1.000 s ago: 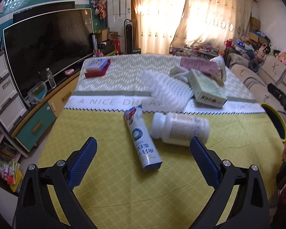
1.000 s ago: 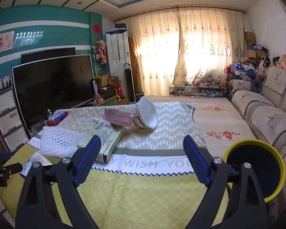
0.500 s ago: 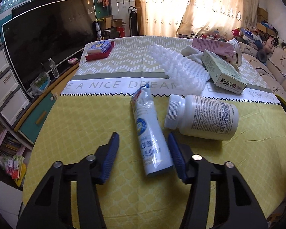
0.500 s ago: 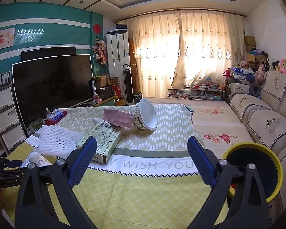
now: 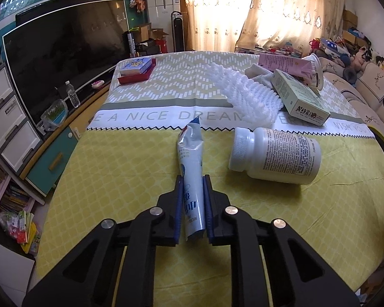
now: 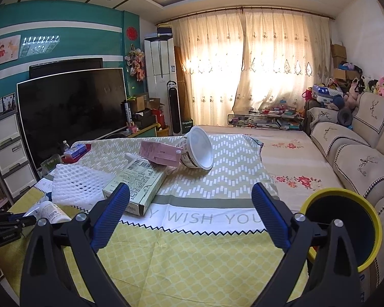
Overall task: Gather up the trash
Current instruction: 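Grasp the toothpaste tube with the left gripper, then carry the toothpaste tube with the left gripper into the bin and release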
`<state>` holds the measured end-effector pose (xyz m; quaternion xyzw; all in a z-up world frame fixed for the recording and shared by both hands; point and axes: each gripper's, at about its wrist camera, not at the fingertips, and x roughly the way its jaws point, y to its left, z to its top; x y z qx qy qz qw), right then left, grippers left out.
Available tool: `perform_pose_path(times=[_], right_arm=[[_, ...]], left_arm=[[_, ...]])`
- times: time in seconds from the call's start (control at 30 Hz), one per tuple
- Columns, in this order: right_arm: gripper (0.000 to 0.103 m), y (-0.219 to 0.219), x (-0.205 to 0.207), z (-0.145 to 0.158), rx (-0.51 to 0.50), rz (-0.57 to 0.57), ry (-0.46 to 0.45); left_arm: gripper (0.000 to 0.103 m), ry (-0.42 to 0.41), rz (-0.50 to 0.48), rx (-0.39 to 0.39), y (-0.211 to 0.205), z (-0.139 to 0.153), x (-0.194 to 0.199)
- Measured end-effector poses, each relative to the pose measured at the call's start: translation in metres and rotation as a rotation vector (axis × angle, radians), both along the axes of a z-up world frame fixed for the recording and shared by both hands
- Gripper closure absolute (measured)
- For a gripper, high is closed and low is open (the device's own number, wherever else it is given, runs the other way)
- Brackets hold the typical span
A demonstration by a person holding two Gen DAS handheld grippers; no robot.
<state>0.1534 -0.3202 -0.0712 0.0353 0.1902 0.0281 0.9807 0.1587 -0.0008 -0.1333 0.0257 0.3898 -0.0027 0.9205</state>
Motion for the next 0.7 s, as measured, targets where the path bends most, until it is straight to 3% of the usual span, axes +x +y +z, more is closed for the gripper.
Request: perform_pose_path(times=[0.2, 0.23, 0.37, 0.53, 0.63, 0.7], right_arm=[[0.011, -0.002, 0.003, 0.0, 0.008, -0.017, 0.012], [0.006, -0.003, 0.003, -0.001, 0.01, -0.022, 0.012], [0.006, -0.003, -0.001, 0.0, 0.01, -0.029, -0.009], [0.006, 0.001, 0.003, -0.003, 0.003, -0.012, 0.038], [0.006, -0.017, -0.008, -0.001, 0.076, -0.033, -0.009], [0.006, -0.027, -0.01, 0.0, 0.057, -0.056, 0.01]], left_arm=[[0.091, -0.057, -0.003, 0.01, 0.003, 0.02, -0.016], [0.091, -0.073, -0.01, 0.008, 0.001, 0.027, -0.02], [0.091, -0.136, -0.043, -0.008, -0.008, 0.056, -0.031], [0.091, -0.195, -0.146, -0.049, -0.039, 0.083, -0.03], [0.091, -0.198, -0.218, -0.077, -0.064, 0.088, -0.02], [0.091, -0.194, -0.271, -0.083, -0.085, 0.09, -0.012]])
